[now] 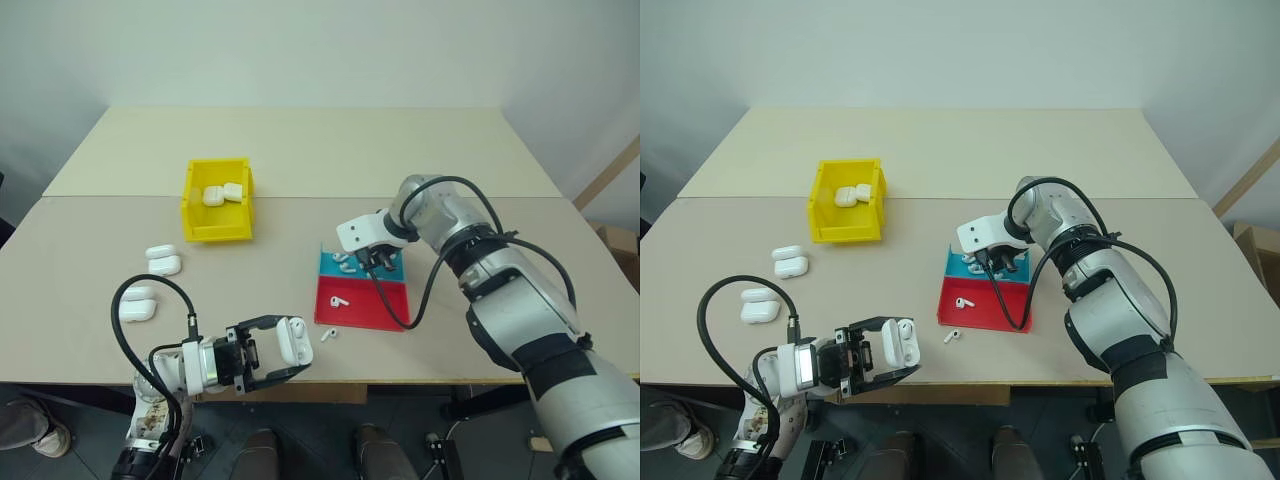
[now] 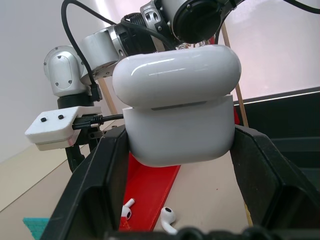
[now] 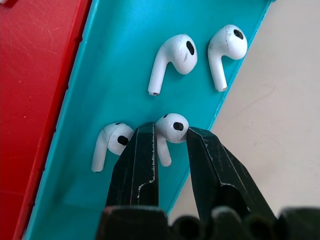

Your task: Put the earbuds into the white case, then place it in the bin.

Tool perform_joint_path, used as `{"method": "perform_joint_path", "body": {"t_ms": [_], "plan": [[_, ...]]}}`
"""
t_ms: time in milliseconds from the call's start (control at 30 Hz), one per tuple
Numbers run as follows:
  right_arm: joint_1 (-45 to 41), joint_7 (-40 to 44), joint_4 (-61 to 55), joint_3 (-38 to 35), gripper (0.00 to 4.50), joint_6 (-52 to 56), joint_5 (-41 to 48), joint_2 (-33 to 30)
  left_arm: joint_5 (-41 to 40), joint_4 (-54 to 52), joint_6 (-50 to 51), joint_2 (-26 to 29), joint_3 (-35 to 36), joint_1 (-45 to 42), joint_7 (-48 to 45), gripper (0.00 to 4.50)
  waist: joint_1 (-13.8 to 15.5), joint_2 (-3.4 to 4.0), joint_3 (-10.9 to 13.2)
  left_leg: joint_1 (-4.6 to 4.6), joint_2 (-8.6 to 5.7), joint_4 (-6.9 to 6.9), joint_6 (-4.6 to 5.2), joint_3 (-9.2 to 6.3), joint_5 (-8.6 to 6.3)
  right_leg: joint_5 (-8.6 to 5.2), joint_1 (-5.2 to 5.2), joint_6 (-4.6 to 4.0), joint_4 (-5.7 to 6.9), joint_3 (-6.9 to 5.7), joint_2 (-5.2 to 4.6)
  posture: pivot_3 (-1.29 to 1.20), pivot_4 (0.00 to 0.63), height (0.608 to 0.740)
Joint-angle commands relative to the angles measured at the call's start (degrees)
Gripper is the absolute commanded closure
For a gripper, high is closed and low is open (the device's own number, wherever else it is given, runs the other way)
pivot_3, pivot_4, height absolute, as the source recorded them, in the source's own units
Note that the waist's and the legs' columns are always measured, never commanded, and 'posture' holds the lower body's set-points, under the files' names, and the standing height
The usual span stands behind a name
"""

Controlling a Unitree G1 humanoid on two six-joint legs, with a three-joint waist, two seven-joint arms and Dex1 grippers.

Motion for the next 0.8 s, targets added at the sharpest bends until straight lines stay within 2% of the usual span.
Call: {"method": "perform_joint_path", "body": {"t_ms": [33,100,233,333,433,567,800], "plan": [[-0.38,-0.13,-5.83,-3.83,3.80,1.06,2.64,-2.51,-0.05,-0.82,-1.31,-0.25,-0.18,-0.70,0.72,1.73,0.06,0.00,0.00,-0.01,0.00,0.00,0.00,0.00,0.00,0.00,0.00,0.00,0.00,-0.01,0.00,0.00,0.150,0.740],[0.10,0.05,-10.11,-6.53,3.80,3.71,4.61,-3.99,-0.24,-1.10,-1.25,-0.41,-0.10,-0.95,1.05,1.73,0.17,0.01,0.01,-0.05,-0.01,0.00,0.00,-0.01,0.00,0.00,-0.02,0.00,-0.01,-0.01,-0.01,0.00,0.150,0.740],[4.76,-0.10,-27.60,-17.56,3.80,16.08,13.64,-8.60,-2.43,-2.34,0.77,-0.82,0.00,-1.53,1.63,1.73,0.49,0.02,0.01,-0.12,-0.01,0.01,0.00,-0.07,0.00,0.00,-0.03,0.00,-0.03,-0.05,-0.03,0.00,0.150,0.740],[11.39,-0.30,-44.04,-26.38,3.80,25.61,22.05,-11.70,-3.65,-3.10,2.56,-1.23,-0.42,-3.00,2.08,1.73,0.66,0.02,0.01,-0.10,-0.01,0.01,0.00,-0.12,0.00,-0.01,0.03,0.01,-0.07,-0.08,-0.02,0.00,0.150,0.740],[20.97,-3.90,-63.23,-38.21,3.80,32.88,32.23,-13.35,-4.77,-4.00,5.44,-2.22,-1.20,-6.03,2.89,1.73,1.05,0.02,0.01,-0.14,-0.04,0.09,0.00,-0.19,0.00,-0.02,0.08,0.03,-0.07,-0.13,-0.02,0.00,0.150,0.740],[32.53,-9.27,-82.40,-47.47,3.80,39.86,42.06,-13.21,-5.30,-3.44,7.91,-3.14,-2.03,-10.01,2.54,1.73,1.25,0.02,-0.01,-0.16,-0.07,0.16,0.01,-0.13,0.00,-0.03,0.08,0.06,-0.03,-0.06,-0.02,0.00,0.150,0.740],[45.21,-16.81,-98.63,-58.37,3.80,46.41,61.81,-12.53,-8.13,-4.82,12.81,-5.04,-2.76,-14.59,1.85,1.73,0.50,0.02,-0.02,-0.06,-0.04,0.17,0.01,-0.13,0.00,-0.04,0.20,0.08,-0.03,-0.03,0.04,0.00,0.150,0.740]]}}
